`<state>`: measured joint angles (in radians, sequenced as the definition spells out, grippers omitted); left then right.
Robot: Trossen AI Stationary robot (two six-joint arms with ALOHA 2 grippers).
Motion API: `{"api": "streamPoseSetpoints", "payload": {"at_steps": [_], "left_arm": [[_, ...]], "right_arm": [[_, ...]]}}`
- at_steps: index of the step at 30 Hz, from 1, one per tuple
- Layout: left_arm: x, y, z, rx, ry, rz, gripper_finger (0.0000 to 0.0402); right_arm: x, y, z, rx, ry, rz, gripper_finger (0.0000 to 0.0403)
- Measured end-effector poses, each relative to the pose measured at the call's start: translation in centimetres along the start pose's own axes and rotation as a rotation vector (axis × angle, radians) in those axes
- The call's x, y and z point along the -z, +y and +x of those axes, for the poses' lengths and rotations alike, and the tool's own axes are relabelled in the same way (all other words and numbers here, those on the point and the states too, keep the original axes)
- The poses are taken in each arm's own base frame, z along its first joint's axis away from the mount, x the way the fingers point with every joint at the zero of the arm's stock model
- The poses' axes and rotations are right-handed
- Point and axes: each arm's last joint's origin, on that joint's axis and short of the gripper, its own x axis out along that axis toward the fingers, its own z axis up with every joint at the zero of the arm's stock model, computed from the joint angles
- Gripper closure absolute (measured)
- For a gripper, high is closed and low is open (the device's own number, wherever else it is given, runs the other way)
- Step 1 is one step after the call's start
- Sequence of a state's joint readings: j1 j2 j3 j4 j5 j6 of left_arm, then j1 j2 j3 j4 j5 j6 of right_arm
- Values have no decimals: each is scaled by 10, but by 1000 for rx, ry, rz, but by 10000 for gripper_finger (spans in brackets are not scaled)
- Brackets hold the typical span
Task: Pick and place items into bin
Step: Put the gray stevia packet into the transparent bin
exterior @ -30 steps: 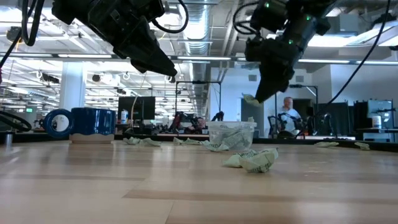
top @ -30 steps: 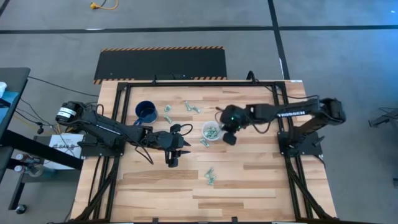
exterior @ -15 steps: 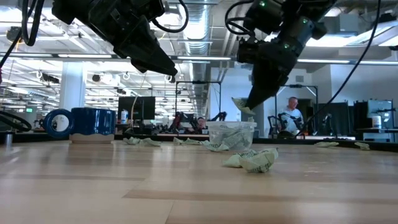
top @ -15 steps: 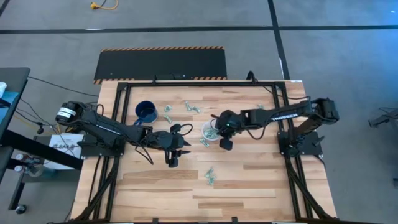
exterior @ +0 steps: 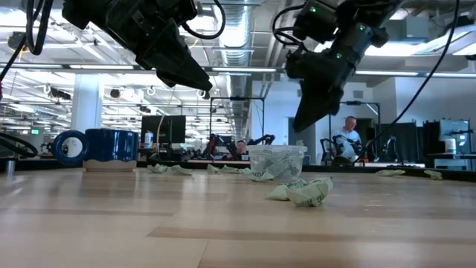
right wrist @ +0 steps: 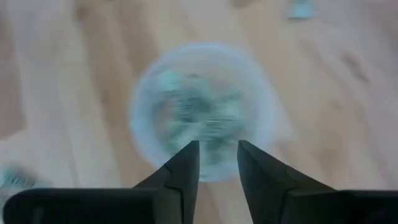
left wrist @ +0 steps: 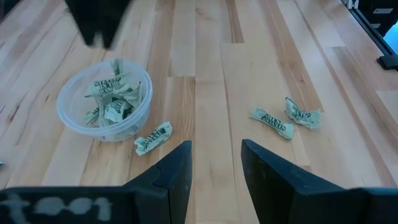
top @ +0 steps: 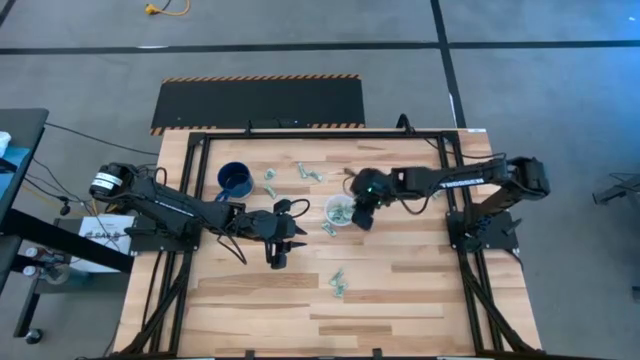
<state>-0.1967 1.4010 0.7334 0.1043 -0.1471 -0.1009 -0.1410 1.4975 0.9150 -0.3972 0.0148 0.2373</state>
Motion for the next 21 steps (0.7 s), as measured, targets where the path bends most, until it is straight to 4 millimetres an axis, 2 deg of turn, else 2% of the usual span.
{"api": "streamPoseSetpoints", "payload": {"at_steps": [4,8,11,15,21], "left_arm": [[0,0,0,0,0,0,271],[0,0,0,0,0,0,271],[0,0,0,0,0,0,271],[0,0,0,0,-1,0,271],[0,0,0,-5,-2,0,271]], "right_arm": [[5,-31,-21,166,41,173,294],[20,-69,-43,349,156,395,294],[31,-95,-52,442,249,532,294],[42,-128,-49,477,373,576,294],[47,-164,-34,482,588,556,294]]}}
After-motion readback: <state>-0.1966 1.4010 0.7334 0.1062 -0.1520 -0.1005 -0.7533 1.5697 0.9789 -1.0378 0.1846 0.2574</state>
